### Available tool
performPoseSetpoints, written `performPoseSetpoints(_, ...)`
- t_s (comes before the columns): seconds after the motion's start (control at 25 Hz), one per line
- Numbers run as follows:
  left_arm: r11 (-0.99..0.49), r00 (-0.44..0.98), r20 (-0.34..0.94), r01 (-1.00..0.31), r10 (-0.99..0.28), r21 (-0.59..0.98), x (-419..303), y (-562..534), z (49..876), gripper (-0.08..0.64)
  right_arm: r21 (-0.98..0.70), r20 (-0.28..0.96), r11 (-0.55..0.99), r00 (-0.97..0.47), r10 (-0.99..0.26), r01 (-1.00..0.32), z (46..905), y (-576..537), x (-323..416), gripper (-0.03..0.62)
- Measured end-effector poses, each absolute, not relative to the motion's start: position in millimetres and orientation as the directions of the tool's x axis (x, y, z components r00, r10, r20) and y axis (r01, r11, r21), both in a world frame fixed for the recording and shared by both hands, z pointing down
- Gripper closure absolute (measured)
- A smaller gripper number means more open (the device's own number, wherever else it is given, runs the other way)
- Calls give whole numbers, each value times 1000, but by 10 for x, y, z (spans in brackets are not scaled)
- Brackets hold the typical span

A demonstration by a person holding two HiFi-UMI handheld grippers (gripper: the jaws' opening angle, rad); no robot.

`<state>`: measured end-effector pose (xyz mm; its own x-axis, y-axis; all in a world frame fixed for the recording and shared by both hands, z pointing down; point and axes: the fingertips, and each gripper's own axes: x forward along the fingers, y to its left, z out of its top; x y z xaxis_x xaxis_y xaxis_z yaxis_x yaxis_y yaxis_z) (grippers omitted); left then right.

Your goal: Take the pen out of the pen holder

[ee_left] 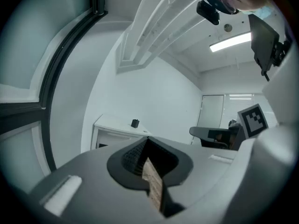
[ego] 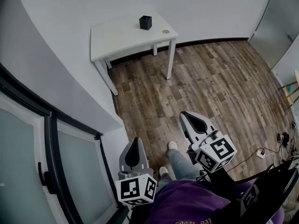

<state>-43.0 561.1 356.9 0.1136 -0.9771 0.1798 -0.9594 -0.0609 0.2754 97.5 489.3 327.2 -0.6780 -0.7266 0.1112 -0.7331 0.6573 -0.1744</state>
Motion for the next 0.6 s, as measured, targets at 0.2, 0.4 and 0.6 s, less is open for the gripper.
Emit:
performPoseSetpoints(0.2, -53, 103, 172, -961, -980, 273, -393, 5237, 3564, 552, -170, 110, 666, -685, -720, -727, 3247, 4500, 993, 581)
performPoseSetpoints(0.4, -42, 90, 166, -961, -982, 273, -338, 4788, 3537, 552, -183, 112, 672, -695, -711, -717, 3254, 4056, 1044, 581)
performPoseSetpoints(0.6, -21, 67, 158, -961, -985, 275, -237, 4333, 3477, 552, -181, 106, 674, -695, -711, -716, 3215, 3552, 1173, 581)
